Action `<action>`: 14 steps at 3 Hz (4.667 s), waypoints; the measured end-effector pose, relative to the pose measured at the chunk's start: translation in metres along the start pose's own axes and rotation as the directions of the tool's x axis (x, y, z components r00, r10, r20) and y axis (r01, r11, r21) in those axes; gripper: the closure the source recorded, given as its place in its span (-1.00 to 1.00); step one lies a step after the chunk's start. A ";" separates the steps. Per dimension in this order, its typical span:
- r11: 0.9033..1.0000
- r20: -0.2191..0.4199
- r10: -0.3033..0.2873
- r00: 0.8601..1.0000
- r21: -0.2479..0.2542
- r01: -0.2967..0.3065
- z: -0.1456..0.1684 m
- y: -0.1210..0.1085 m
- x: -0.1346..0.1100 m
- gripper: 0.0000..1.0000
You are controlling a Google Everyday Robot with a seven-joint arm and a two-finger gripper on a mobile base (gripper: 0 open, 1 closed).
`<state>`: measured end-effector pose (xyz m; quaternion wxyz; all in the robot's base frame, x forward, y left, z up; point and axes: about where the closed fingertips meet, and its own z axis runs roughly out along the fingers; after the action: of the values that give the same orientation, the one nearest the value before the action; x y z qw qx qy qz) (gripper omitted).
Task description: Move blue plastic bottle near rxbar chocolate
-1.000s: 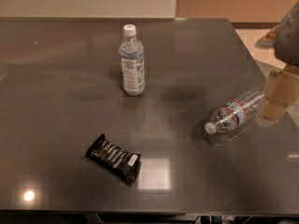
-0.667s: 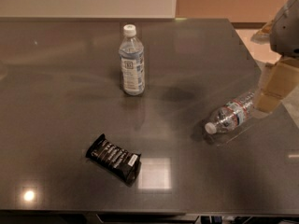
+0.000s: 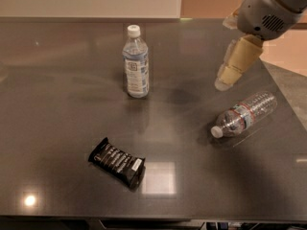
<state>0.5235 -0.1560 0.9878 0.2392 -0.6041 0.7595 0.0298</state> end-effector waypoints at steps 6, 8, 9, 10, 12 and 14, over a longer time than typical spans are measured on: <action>0.979 0.320 0.014 0.947 -0.198 0.053 0.131 -0.028 -0.151 -1.00; 0.973 0.359 0.027 0.933 -0.223 0.057 0.133 -0.023 -0.163 -0.17; 0.971 0.383 0.026 0.923 -0.230 0.068 0.125 -0.020 -0.167 0.30; 0.964 0.415 0.023 0.910 -0.252 0.091 0.105 -0.006 -0.164 0.77; 0.930 0.477 -0.018 0.879 -0.314 0.190 0.065 0.050 -0.155 1.00; 0.888 0.467 -0.061 0.882 -0.378 0.261 0.071 0.094 -0.146 1.00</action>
Offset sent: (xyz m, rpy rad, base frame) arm 0.1015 0.1089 -0.0282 0.2650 0.0210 0.0930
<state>0.4815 0.0253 0.9604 0.2677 -0.6815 0.6052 0.3126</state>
